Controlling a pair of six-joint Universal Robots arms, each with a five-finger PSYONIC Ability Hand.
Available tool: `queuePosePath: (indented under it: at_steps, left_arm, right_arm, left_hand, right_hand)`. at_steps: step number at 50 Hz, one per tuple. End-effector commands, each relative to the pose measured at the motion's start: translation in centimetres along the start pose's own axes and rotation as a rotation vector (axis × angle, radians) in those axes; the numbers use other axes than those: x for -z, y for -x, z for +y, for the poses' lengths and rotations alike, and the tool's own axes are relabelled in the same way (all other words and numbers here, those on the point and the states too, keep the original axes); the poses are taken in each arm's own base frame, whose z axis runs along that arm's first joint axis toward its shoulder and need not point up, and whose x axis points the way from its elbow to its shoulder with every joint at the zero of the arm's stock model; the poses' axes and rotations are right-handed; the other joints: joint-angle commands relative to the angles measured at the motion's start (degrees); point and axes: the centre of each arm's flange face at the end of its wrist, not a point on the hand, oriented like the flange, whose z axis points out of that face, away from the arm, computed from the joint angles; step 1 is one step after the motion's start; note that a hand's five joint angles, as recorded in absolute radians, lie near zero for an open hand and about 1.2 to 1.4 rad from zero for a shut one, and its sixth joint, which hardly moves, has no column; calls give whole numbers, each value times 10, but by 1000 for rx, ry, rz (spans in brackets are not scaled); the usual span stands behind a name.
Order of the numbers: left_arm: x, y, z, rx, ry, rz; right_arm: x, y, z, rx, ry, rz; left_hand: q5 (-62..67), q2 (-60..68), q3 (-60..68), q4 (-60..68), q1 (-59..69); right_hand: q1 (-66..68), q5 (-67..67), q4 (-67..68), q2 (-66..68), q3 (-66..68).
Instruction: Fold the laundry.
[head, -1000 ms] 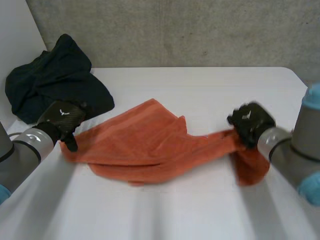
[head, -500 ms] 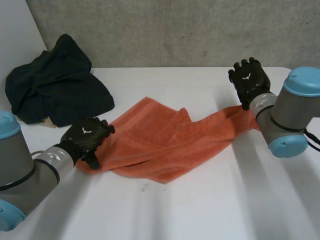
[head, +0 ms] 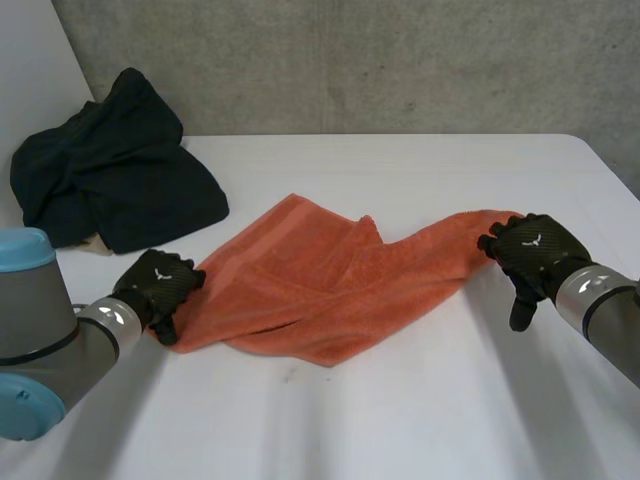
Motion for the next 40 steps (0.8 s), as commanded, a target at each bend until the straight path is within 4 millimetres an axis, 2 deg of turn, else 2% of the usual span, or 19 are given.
queuePosePath:
  at_steps: [1,9,12,21,29,34,36,40]
  left_arm:
    - [13,-3,-3,22,37,38]
    - [12,-7,0,25,47,57]
    - [7,-5,2,28,49,53]
    - [-11,3,-12,26,-47,-12]
    - [-13,4,-29,61,-108,-24]
    - [-12,2,-30,65,-100,-22]
    - [-8,2,-32,67,-99,-31]
    - [8,8,-48,87,-127,-46]
  right_arm:
    - [-1,1,1,1,2,1]
    - [-1,2,3,-7,5,-1]
    - [-1,3,4,-15,7,-3]
    - [1,7,9,-40,21,-14]
    - [3,11,13,-45,37,-23]
    - [7,13,16,-115,71,-37]
    - [13,16,17,-175,111,-68]
    - [25,24,17,-235,198,-157]
  left_hand:
    - [43,46,47,47,50]
    - [62,64,66,65,69]
    - [107,110,111,110,114]
    - [555,558,559,559,562]
    - [556,559,560,560,563]
    - [556,559,560,560,563]
    - [556,559,560,560,563]
    - [556,559,560,560,563]
  right_hand:
    - [-14,-37,-32,-24,-17]
    - [-14,-37,-32,-24,-17]
    - [-14,-37,-32,-24,-17]
    - [-14,-37,-32,-24,-17]
    - [-14,-37,-32,-24,-17]
    - [-14,-37,-32,-24,-17]
    - [122,100,104,112,119]
    - [212,189,194,202,209]
